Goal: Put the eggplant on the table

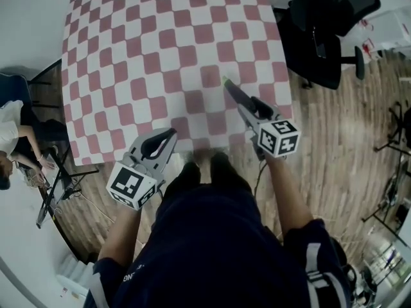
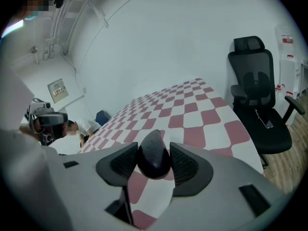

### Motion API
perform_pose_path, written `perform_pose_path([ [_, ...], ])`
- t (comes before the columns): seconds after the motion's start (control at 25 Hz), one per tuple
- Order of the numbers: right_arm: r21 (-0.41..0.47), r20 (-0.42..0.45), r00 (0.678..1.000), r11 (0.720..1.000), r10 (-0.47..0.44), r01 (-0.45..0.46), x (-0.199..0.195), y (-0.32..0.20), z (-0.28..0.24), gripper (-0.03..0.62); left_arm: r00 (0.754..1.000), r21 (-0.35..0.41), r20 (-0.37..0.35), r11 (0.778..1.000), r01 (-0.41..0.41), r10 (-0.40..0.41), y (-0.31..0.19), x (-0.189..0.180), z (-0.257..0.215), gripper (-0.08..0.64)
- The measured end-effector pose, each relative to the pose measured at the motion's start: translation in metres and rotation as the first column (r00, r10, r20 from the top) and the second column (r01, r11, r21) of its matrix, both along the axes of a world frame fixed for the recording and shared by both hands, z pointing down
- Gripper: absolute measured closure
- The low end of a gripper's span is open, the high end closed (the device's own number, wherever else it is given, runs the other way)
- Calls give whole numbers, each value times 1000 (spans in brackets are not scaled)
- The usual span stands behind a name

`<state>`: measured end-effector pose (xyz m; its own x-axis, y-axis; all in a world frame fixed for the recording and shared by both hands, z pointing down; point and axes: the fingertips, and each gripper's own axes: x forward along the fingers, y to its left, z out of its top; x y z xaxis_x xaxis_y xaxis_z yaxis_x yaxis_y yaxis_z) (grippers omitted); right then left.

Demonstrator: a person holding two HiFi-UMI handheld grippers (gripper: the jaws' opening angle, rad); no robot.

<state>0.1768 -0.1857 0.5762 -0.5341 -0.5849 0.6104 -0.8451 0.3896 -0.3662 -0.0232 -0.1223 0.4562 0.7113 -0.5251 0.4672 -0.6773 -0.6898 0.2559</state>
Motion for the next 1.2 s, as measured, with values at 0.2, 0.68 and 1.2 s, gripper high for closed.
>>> perform_pose_path([
  [0.2, -12, -97, 993, 998, -63, 62, -9, -14, 26, 371, 1000, -23, 13, 1000, 10, -10, -7, 6, 8, 523],
  [0.68, -123, -251, 954, 983, -162, 135, -9, 8, 81, 370, 1000, -29, 15, 999, 13, -12, -19, 6, 11, 523],
  [1.2, -78, -207, 974, 994, -94, 79, -5, 9, 54, 348, 999, -15, -25, 1000, 22, -22, -11, -5, 4, 523],
])
